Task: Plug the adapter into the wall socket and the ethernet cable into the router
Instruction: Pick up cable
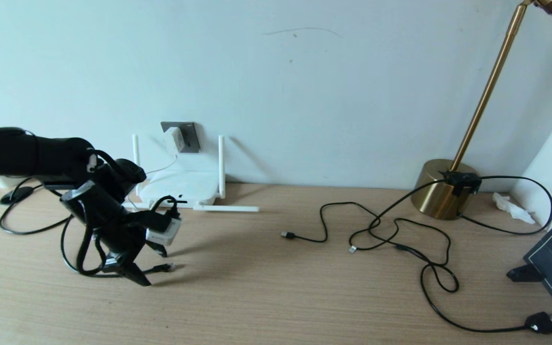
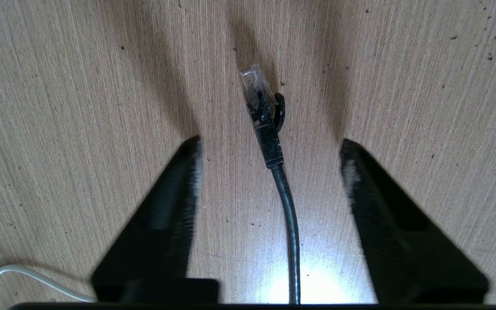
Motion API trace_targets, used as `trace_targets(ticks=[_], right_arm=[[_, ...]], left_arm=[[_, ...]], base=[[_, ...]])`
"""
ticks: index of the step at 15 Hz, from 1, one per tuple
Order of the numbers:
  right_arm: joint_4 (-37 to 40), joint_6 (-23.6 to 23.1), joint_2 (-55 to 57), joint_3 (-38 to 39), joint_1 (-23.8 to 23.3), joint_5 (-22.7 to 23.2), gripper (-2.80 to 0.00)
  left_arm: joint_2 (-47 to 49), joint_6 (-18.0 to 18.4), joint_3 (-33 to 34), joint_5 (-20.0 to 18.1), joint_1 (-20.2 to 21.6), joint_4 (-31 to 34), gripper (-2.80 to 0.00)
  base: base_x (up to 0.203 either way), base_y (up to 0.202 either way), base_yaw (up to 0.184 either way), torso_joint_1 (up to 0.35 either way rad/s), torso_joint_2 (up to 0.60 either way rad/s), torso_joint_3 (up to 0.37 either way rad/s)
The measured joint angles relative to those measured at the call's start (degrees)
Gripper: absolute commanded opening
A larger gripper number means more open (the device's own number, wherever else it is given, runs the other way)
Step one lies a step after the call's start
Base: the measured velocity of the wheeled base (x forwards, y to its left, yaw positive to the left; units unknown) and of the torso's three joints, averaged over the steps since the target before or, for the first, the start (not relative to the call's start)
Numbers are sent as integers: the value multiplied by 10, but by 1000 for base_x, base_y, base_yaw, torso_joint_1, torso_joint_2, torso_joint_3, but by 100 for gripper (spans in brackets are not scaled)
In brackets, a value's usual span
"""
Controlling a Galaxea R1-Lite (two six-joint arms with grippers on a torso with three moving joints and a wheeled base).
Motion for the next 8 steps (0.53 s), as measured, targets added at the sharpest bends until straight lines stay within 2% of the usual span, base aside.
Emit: trace_targets(ticks=[8], right_arm=[[0,0,0,0,0,0,-280]], left_arm=[[-13,2,15,10,0,5,-280]], base=[[0,0,0,0,0,0]])
